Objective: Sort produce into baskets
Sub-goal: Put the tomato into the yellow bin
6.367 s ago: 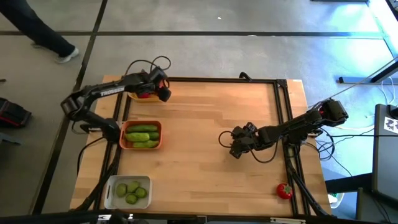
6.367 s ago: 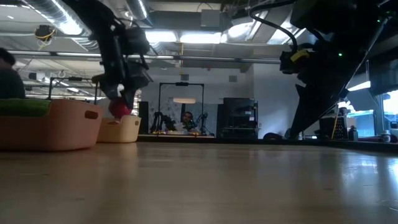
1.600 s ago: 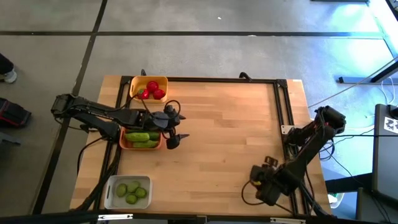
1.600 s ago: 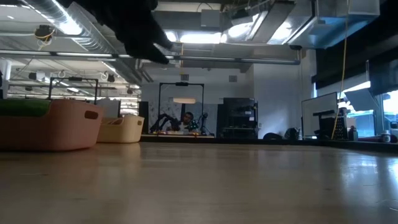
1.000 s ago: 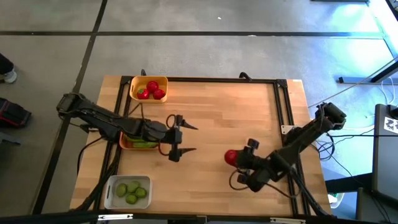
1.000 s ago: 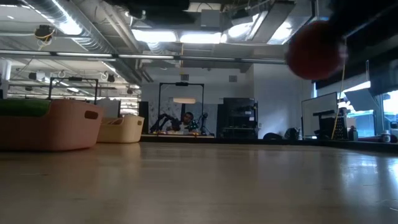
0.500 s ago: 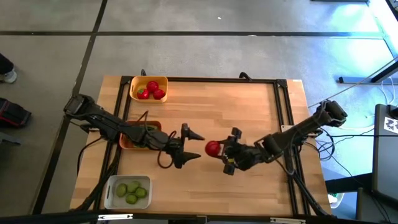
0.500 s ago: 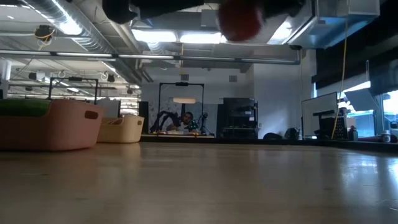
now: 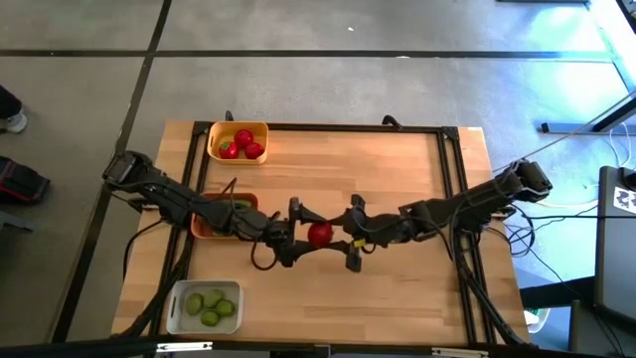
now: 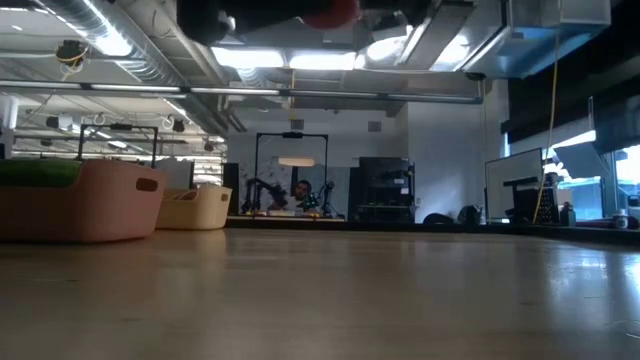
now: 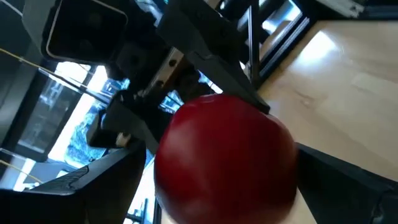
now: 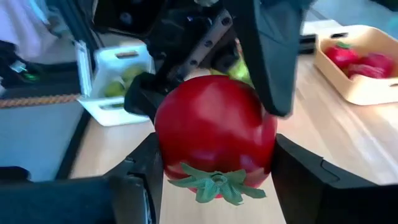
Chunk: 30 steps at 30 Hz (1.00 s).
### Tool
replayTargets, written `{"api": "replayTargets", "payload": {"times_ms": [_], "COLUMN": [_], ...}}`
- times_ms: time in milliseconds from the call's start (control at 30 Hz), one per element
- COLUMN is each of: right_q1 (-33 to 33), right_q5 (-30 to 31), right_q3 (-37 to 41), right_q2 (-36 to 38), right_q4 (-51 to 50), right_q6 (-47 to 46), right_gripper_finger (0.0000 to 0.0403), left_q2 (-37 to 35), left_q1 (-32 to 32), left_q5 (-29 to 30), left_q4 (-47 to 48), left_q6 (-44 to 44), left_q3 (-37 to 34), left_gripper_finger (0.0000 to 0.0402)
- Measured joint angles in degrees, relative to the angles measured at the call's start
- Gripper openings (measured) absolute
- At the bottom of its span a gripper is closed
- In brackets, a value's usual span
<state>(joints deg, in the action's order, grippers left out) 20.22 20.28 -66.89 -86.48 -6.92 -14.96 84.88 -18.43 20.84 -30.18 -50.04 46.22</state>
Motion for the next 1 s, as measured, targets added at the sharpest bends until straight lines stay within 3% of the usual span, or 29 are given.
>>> {"api": "replayTargets", "payload": {"times_ms": [200,500,833,1000], "right_q1": [-0.4,-0.8,-0.7,-1.0], "right_q5": [-2.7,-1.9,-1.4,-1.3], "right_q3": [0.0,0.0,0.0,-0.1], "right_q2": [-0.3,-0.3,-0.3,-0.3], "right_q4": [2.5,2.5,1.7,1.2], "right_q6": [0.2,0.7,-0.5,-1.1], "right_gripper_finger": [0.0209,0.0211,0.0216,0.0262], "left_q2": [0.0,-0.1,-0.1,0.0], "left_q1": [-0.7,-0.7,-0.7,-0.7], "left_q5": [-0.1,0.3,0.7,1.1], "left_q4": [-0.5,-0.4,-0.4,-0.3], "left_q6": [4.4,4.8,6.4,6.8], "left_q3": [0.0,0.0,0.0,0.0], "left_gripper_finger": [0.0381,0.0302,0.0307,0.0305]}}
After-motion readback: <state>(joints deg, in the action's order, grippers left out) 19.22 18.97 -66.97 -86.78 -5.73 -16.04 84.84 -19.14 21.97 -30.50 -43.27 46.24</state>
